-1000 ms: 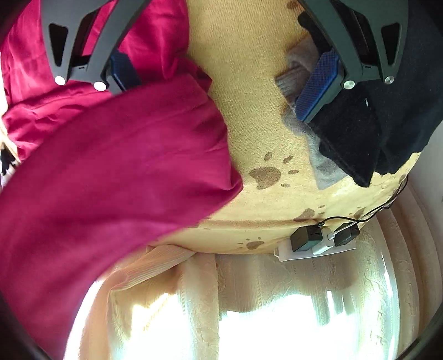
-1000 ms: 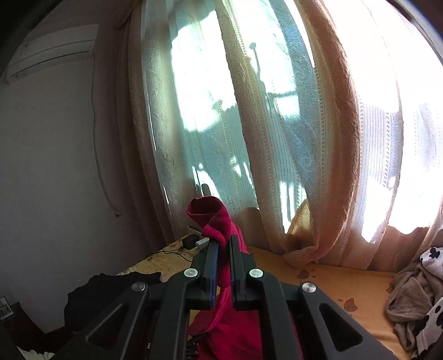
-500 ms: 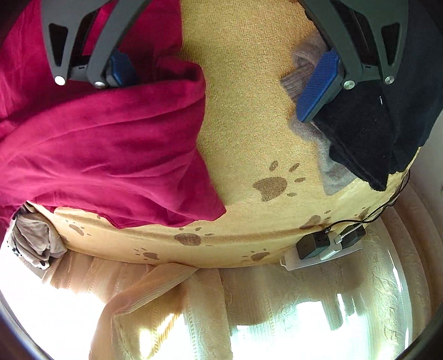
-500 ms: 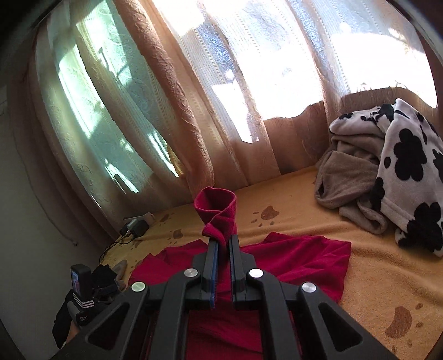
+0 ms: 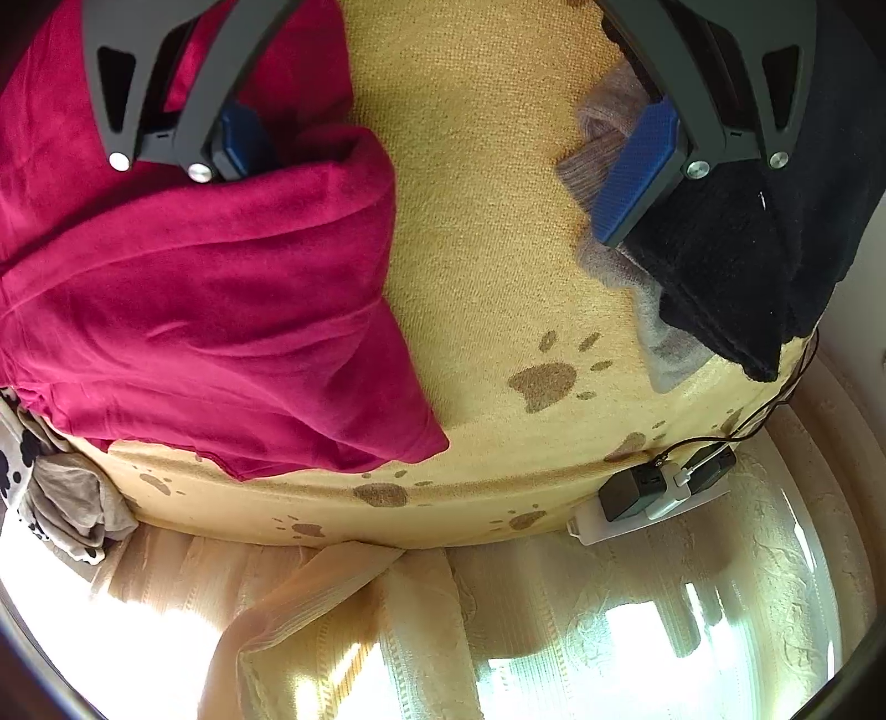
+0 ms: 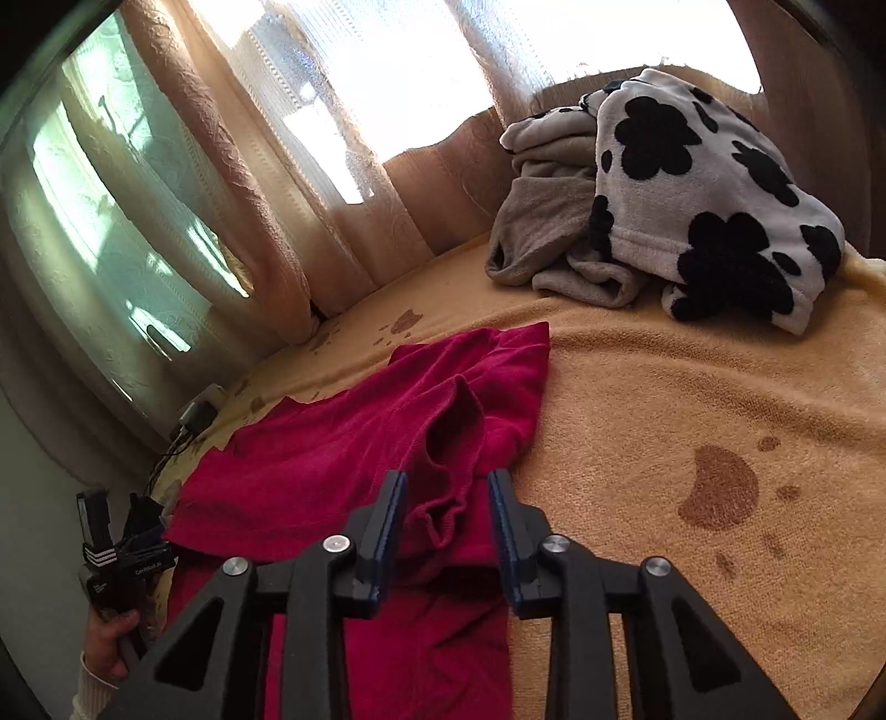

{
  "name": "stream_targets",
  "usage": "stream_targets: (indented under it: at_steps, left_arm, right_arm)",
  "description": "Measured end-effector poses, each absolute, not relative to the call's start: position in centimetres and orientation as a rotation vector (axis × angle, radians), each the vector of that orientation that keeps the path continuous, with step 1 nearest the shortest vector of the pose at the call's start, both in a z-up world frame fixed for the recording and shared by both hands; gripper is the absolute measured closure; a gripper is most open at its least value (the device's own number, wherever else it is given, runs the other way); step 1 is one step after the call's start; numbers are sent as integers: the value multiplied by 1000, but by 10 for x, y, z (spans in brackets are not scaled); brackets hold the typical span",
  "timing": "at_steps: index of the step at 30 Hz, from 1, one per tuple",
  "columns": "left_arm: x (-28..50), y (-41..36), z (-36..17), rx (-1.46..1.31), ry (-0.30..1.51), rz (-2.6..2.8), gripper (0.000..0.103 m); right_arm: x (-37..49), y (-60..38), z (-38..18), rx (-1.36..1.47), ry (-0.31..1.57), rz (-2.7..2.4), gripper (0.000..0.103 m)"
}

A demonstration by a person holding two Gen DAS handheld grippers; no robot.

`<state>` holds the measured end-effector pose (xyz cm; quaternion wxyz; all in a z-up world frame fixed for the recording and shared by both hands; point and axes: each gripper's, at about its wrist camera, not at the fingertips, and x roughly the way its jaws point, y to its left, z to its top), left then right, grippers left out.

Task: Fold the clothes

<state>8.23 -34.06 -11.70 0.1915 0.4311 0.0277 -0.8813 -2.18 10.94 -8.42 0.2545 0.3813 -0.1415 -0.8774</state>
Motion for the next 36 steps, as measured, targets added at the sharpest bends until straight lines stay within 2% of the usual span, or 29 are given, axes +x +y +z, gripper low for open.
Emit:
stream_targets:
  at_steps: [1, 9, 12, 17, 20, 26, 28, 31, 33, 36]
  left_arm:
    - [83, -341, -116, 1212, 76, -2475, 0]
    - [96, -332, -83, 1125, 105, -2546, 0]
    - [96, -323, -58, 1053, 129, -2610, 0]
    - [93, -305, -21, 947, 158, -2711, 0]
    - [65, -283, -28, 1012, 105, -2759, 0]
    - [10, -270, -95, 1281, -78, -2642, 0]
    - [7, -279, -117, 1363, -66, -2625, 0]
    - [16, -300, -128, 1386, 96, -2682, 0]
    - [18, -301, -129, 1387, 82, -2699, 0]
    - [18, -301, -129, 1393, 74, -2712, 0]
  right_arm:
    - [-19, 113, -82, 1030, -364, -2406, 34]
    - [2, 84, -33, 779, -14, -2451, 34]
    - [-1, 59, -21, 718, 74, -2392, 34]
    - [-21, 16, -36, 786, 124, -2253, 34]
    - [-30, 2, -50, 839, 155, -2232, 34]
    - [-53, 0, -82, 985, 184, -2209, 34]
    - [-58, 3, -95, 1043, 228, -2203, 34]
    - [-53, 3, -105, 1027, 341, -2194, 33]
    - [-47, -5, -107, 1015, 439, -2205, 33]
    - [-46, -6, -108, 1016, 464, -2212, 33]
